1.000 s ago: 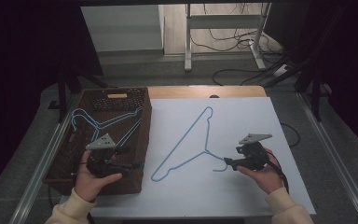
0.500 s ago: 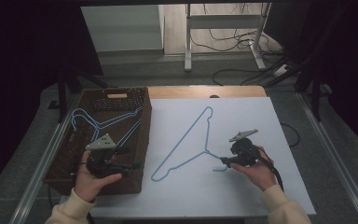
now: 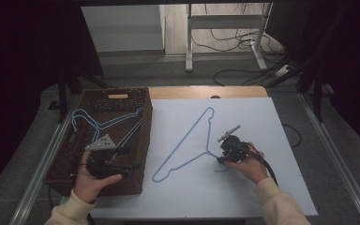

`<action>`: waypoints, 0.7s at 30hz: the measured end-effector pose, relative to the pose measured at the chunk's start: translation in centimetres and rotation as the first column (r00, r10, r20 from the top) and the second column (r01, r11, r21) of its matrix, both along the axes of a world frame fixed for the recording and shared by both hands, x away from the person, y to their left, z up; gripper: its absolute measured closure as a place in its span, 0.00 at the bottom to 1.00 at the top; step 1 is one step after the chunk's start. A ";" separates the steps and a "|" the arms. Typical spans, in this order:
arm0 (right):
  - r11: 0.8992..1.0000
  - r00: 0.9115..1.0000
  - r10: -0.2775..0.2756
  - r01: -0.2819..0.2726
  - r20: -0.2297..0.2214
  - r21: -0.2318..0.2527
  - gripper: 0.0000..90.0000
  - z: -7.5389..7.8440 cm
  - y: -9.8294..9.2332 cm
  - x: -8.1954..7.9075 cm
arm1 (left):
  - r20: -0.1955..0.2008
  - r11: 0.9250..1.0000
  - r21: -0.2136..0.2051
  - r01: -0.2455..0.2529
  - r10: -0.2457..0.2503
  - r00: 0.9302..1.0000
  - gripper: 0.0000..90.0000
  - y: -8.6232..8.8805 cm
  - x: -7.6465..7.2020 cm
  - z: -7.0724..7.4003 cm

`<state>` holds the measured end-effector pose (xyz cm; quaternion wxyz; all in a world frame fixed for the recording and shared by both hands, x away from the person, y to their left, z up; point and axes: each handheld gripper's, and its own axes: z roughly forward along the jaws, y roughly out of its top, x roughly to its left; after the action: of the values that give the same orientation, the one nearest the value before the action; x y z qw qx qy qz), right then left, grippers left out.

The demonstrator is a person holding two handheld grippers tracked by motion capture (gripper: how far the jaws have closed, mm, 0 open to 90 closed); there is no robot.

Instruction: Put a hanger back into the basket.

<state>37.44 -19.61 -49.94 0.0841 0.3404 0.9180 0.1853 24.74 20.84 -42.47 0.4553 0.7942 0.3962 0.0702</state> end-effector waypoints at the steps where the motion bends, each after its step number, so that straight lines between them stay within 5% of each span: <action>1: 1.000 1.000 0.005 -0.005 -0.005 0.001 0.69 0.0 0.0 0.0 | -0.001 1.000 -0.001 -0.001 0.001 1.000 0.25 0.0 0.0 0.0; 11: 0.998 0.998 0.055 -0.056 -0.032 -0.023 0.92 0.2 0.3 -0.1 | 0.005 1.000 -0.001 -0.004 0.004 1.000 0.25 0.1 -0.1 0.1; 21: 0.994 0.992 0.105 -0.107 -0.063 -0.036 0.96 0.5 -0.1 -0.4 | 0.006 1.000 -0.002 -0.004 0.004 1.000 0.25 0.2 -0.1 0.1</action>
<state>37.08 -19.67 -49.42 0.0526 0.2949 0.9404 0.1609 24.61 21.00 -42.36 0.4571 0.7929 0.3962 0.0733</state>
